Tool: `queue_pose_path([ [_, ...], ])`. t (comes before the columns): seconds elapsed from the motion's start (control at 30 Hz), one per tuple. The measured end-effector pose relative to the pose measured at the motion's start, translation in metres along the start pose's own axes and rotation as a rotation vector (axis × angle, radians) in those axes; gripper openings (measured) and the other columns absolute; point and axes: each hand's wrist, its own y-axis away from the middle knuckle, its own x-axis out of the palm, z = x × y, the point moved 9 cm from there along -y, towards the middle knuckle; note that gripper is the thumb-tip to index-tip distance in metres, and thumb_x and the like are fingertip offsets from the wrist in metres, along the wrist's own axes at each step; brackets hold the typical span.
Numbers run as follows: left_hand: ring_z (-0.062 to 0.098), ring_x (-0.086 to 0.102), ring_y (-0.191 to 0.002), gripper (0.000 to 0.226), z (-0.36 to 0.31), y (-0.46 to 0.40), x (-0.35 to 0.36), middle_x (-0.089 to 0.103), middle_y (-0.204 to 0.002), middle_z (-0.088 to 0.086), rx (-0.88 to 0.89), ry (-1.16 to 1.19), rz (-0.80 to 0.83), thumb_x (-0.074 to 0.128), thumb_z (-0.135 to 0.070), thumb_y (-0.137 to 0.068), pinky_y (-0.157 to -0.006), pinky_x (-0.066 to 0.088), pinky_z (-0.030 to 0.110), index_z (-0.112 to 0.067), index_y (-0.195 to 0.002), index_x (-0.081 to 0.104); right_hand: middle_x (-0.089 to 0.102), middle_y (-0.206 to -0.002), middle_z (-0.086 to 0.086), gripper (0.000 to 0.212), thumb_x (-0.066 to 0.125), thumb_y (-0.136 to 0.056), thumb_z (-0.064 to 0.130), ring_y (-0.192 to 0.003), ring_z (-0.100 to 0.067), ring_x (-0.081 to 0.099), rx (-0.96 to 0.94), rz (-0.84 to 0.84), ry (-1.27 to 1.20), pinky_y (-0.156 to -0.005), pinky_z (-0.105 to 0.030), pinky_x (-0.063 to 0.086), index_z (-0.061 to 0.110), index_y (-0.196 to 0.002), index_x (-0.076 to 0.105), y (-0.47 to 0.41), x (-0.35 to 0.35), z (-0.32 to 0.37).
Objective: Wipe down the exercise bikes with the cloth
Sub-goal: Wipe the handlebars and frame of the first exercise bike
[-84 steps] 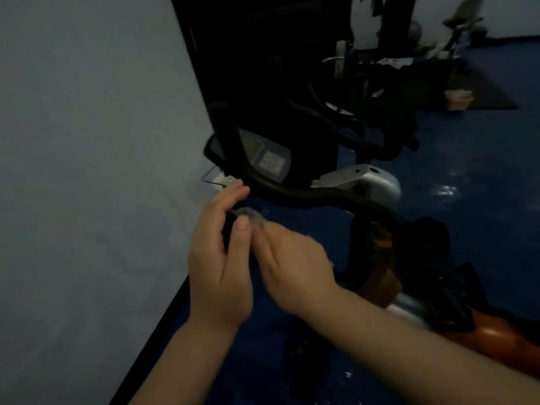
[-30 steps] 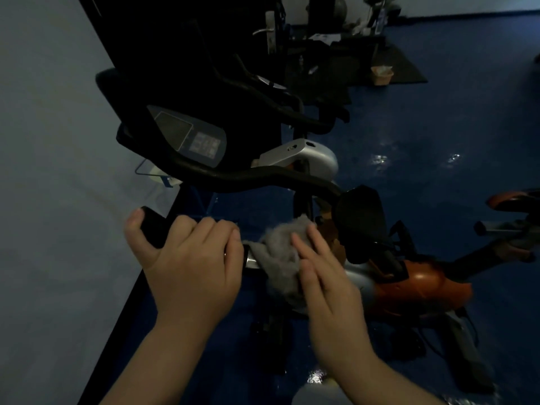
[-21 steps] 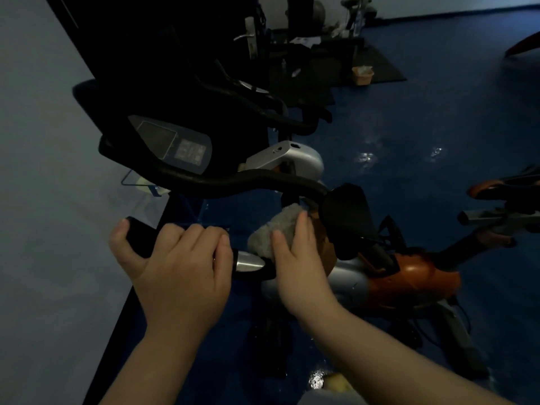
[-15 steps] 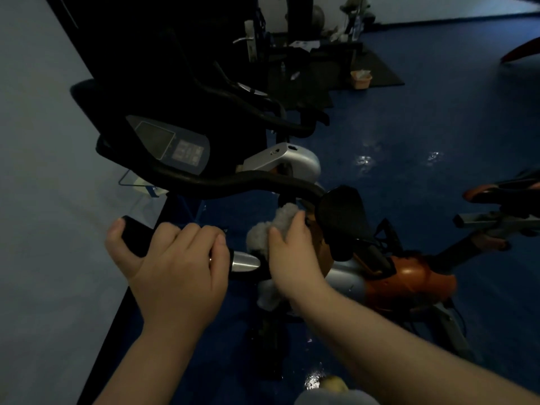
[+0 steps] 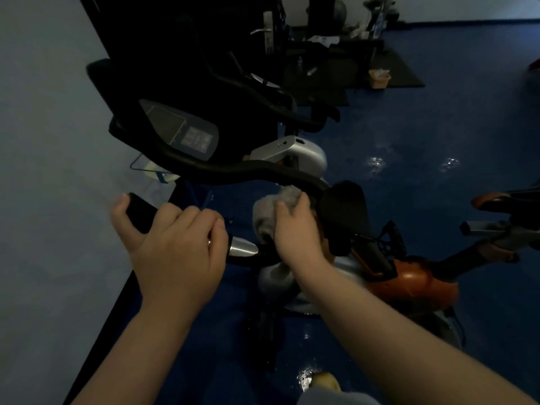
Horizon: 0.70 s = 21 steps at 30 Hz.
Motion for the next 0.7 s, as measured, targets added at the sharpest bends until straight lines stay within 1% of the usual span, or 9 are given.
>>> queue_pose_path([
  [0.07,0.016,0.052,-0.071,0.035,-0.001,0.001,0.0,0.061,-0.063,-0.009,0.003,0.006,0.017,0.041,-0.028,-0.097,-0.112,0.01,0.048,-0.022,-0.072,0.065,0.014,-0.158,0.007,0.053,0.033,-0.101,0.036,-0.143,-0.008,0.014,-0.145,0.035,0.057,-0.108,-0.014,0.017,0.026,-0.15,0.014,0.038,0.011,0.002],
  [0.13,0.016,0.059,-0.079,0.03,-0.003,0.001,-0.002,0.068,-0.076,-0.008,0.03,0.041,0.024,0.044,-0.028,-0.097,-0.112,0.011,0.048,-0.022,-0.081,0.068,-0.001,-0.158,0.019,0.052,0.02,-0.1,0.046,-0.143,0.002,-0.01,-0.359,0.082,0.175,-0.117,-0.022,-0.001,0.03,-0.149,0.017,0.074,0.025,0.011],
  [0.2,0.015,0.063,-0.098,0.023,0.0,0.001,-0.009,0.072,-0.1,-0.007,0.055,0.142,0.005,0.048,-0.025,-0.095,-0.113,0.013,0.047,-0.021,-0.093,0.071,0.019,-0.155,0.018,0.049,0.019,-0.098,0.044,-0.144,0.004,0.0,-0.545,0.177,0.302,-0.118,-0.025,-0.004,0.029,-0.144,0.03,0.083,0.028,0.025],
  [0.3,0.021,0.054,-0.123,0.023,0.02,0.0,-0.027,0.064,-0.123,0.003,0.039,0.393,-0.069,0.051,-0.012,-0.092,-0.111,0.029,0.042,-0.009,-0.106,0.069,0.054,-0.131,0.014,0.043,0.026,-0.097,0.039,-0.125,0.003,0.039,-0.677,0.314,0.455,-0.117,-0.033,0.017,0.028,-0.133,0.048,0.064,0.012,0.035],
  [0.4,0.015,0.046,-0.129,0.031,0.052,0.004,-0.036,0.053,-0.133,0.003,-0.177,0.56,-0.125,0.048,-0.01,-0.093,-0.111,0.031,0.025,-0.006,-0.122,0.058,0.064,-0.103,0.01,0.041,0.026,-0.095,0.04,-0.099,-0.008,0.057,-0.712,0.233,0.585,-0.111,-0.041,0.03,0.024,-0.119,0.055,0.065,0.014,0.035],
  [0.47,0.004,0.046,-0.126,0.034,0.064,0.013,-0.026,0.051,-0.135,0.001,-0.369,0.724,-0.101,0.044,-0.016,-0.095,-0.108,0.032,0.015,-0.011,-0.128,0.052,0.065,-0.097,0.004,0.045,0.021,-0.095,0.045,-0.082,-0.016,0.061,-0.721,0.183,0.651,-0.089,-0.041,0.049,0.023,-0.119,0.051,0.073,0.041,0.051],
  [0.53,0.001,0.048,-0.124,0.039,0.068,0.023,-0.014,0.054,-0.134,-0.003,-0.507,0.885,-0.069,0.04,-0.021,-0.097,-0.103,0.035,0.011,-0.012,-0.134,0.05,0.063,-0.105,0.001,0.051,0.013,-0.095,0.052,-0.075,-0.02,0.063,-0.809,0.225,0.703,-0.062,-0.033,0.049,0.027,-0.132,0.035,0.078,0.072,0.073],
  [0.6,-0.002,0.047,-0.126,0.042,0.068,0.03,-0.009,0.053,-0.135,-0.015,-0.557,0.968,-0.053,0.037,-0.023,-0.099,-0.101,0.035,0.007,-0.016,-0.138,0.047,0.06,-0.112,0.0,0.045,0.012,-0.095,0.052,-0.077,-0.022,0.063,-0.904,0.314,0.717,-0.057,-0.033,0.048,0.034,-0.136,0.018,0.076,0.088,0.082],
  [0.7,-0.006,0.042,-0.131,0.044,0.069,0.033,-0.008,0.05,-0.137,-0.028,-0.569,1.065,-0.012,0.033,-0.036,-0.099,-0.1,0.031,0.002,-0.025,-0.139,0.046,0.06,-0.111,0.006,0.052,0.002,-0.09,0.06,-0.08,-0.016,0.063,-0.924,0.403,0.706,-0.062,-0.034,0.051,0.04,-0.137,0.01,0.08,0.075,0.071],
])
